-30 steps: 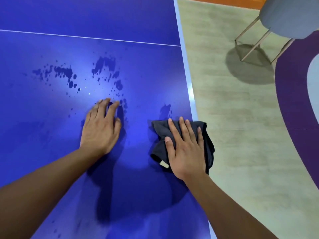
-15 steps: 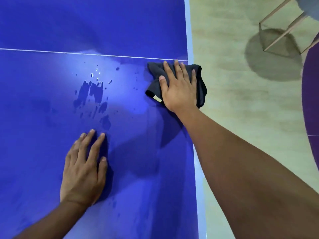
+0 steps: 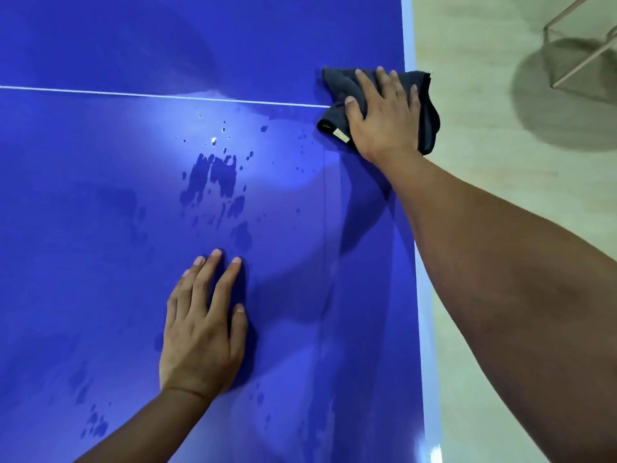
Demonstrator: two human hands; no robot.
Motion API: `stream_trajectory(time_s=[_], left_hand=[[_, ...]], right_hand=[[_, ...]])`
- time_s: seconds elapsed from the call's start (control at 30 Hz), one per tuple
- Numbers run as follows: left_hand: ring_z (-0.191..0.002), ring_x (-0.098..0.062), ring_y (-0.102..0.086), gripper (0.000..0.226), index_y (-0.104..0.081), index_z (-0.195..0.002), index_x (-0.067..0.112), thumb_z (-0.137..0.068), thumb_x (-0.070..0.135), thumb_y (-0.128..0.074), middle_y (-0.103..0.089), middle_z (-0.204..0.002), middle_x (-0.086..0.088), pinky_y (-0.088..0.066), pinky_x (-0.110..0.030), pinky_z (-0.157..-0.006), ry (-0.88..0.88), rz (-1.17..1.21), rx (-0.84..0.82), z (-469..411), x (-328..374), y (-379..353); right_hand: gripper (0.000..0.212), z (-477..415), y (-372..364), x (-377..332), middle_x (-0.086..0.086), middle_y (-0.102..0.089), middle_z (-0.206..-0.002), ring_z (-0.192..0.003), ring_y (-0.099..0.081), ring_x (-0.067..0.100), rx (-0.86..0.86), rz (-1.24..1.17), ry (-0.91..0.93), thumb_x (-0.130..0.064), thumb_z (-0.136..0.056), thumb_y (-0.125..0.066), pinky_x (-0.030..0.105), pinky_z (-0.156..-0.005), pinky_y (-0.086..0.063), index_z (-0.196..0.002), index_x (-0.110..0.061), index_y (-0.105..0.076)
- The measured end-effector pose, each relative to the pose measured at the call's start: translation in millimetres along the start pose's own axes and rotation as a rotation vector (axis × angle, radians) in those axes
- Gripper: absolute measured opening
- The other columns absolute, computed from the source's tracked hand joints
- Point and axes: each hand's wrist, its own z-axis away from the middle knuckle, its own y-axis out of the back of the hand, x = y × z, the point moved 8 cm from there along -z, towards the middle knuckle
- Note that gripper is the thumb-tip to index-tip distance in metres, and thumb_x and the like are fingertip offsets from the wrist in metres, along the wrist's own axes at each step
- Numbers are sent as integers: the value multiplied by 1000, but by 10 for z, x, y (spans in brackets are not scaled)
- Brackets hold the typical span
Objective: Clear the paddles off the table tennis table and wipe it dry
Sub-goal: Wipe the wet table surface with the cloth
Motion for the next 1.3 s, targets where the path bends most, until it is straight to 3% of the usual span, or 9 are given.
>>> stream_trajectory(time_s=[0.1, 0.47, 0.67, 0.8, 0.97, 1.13, 1.3], left_hand=[[-150, -35, -29, 58, -43, -152, 14, -97, 32, -37, -33, -162, -8, -28, -53, -120, -19, 10, 14, -2, -5, -11], [-144, -38, -33, 55, -41, -150, 15, -97, 29, -39, -36, -158, -14, -24, -52, -120, -57, 30, 29, -8, -8, -30], [-148, -36, -28, 65, -25, -159, 16, -97, 26, -40, -26, -164, -16, -21, -46, -122, -66, 33, 52, 32, 0, 12], [-147, -35, -31, 63, -29, -157, 12, -95, 21, -39, -28, -162, -16, -24, -45, -120, -54, 95, 79, 214, -5, 147], [-142, -35, -37, 60, -38, -152, 11, -92, 21, -37, -36, -157, -17, -30, -46, -116, -100, 168, 35, 1277, -43, 260], [-141, -37, -40, 60, -41, -149, 10, -90, 20, -38, -40, -155, -17, -35, -52, -113, -144, 81, 1, 2652, -208, 297], [-147, -34, -34, 58, -42, -151, 11, -94, 21, -38, -39, -158, -13, -30, -51, -119, -134, 61, -24, 3697, -290, 280]], right_hand=[[60, 179, -76, -93, 3, -11, -172, -159, -3, 20, -53, 50, 51, -54, -106, -21, 51, -127, 3, -163, -36, -17], [58, 1970, -203, -694, 1, -13, -172, -159, -6, 19, -15, 49, 73, -53, -106, -22, 51, -127, 0, -162, -37, -19], [59, 3073, -244, -875, 0, -13, -172, -159, -5, 17, -24, 23, 70, -51, -106, -23, 50, -127, 0, -163, -37, -19], [59, 3737, -260, -945, 0, -14, -172, -159, -5, 16, -15, 10, 82, -50, -106, -24, 50, -127, 0, -162, -36, -20], [59, 4601, -277, -993, 0, -14, -172, -159, -5, 16, -18, -6, 100, -50, -105, -24, 49, -128, 1, -163, -36, -20], [60, 5692, -277, -1018, 0, -18, -171, -158, -8, 16, 5, -24, 128, -51, -105, -24, 49, -128, -1, -162, -34, -25], [58, 6663, -290, -1108, 3, -25, -169, -157, -16, 20, 46, 1, 106, -49, -106, -31, 53, -127, -9, -161, -31, -30]])
